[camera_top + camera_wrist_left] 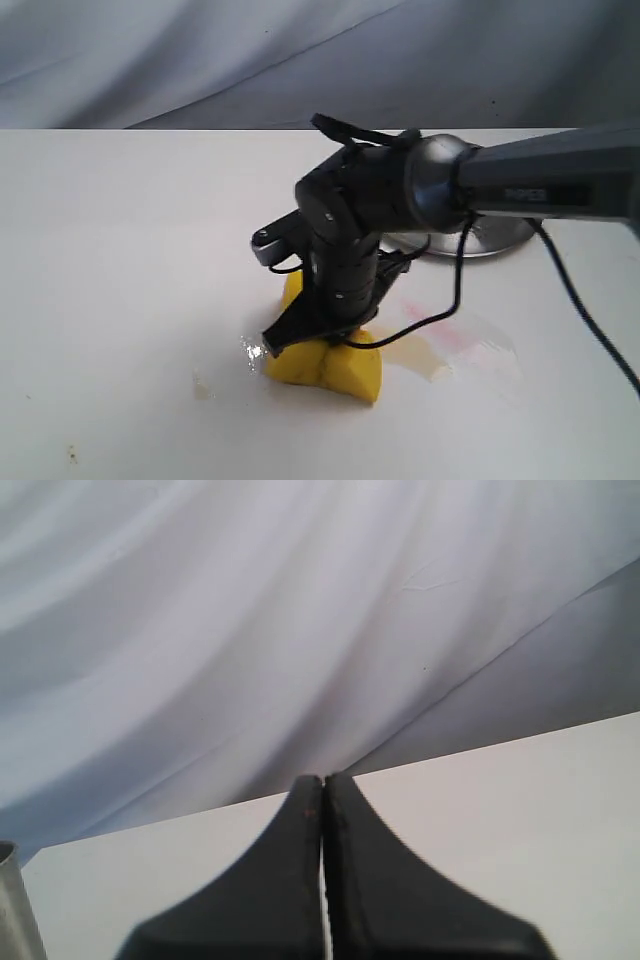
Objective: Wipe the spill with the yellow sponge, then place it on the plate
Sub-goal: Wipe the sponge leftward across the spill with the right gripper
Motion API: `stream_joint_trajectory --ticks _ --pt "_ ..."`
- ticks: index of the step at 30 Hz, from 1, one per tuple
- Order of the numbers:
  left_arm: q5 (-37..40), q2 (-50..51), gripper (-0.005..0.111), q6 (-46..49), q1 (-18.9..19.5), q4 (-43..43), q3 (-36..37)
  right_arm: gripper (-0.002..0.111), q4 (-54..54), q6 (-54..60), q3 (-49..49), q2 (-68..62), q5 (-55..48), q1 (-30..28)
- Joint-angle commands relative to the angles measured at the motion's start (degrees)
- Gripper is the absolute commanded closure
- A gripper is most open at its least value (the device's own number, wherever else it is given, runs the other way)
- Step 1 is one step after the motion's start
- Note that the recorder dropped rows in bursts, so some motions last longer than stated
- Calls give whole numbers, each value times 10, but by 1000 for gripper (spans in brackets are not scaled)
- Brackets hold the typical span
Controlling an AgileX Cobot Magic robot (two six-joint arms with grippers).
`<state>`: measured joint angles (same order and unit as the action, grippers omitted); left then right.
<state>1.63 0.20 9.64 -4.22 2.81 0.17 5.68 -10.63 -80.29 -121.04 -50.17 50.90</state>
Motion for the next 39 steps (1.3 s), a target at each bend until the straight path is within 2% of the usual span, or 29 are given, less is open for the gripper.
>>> stream_joint_trajectory --ticks 1,5,10,16,23,35,39 --pt "-3 -2 107 -5 2 -4 -2 108 61 -27 153 47 -23 -67" --pt "-3 -2 107 -5 2 -4 -2 108 121 -46 267 117 -6 -174" --pt "-3 -2 107 -5 2 -4 -2 108 130 -47 301 145 16 -257" --pt "-3 -2 107 -5 2 -4 -2 108 113 -50 292 137 67 -274" --pt "-3 -2 107 -5 2 -4 -2 108 62 -44 185 67 27 -206" --pt "-3 -2 107 -5 2 -4 -2 108 -19 -30 -117 -77 -68 -5" --pt "-3 -2 107 -5 2 -4 -2 108 -24 -27 -176 -97 -83 51"
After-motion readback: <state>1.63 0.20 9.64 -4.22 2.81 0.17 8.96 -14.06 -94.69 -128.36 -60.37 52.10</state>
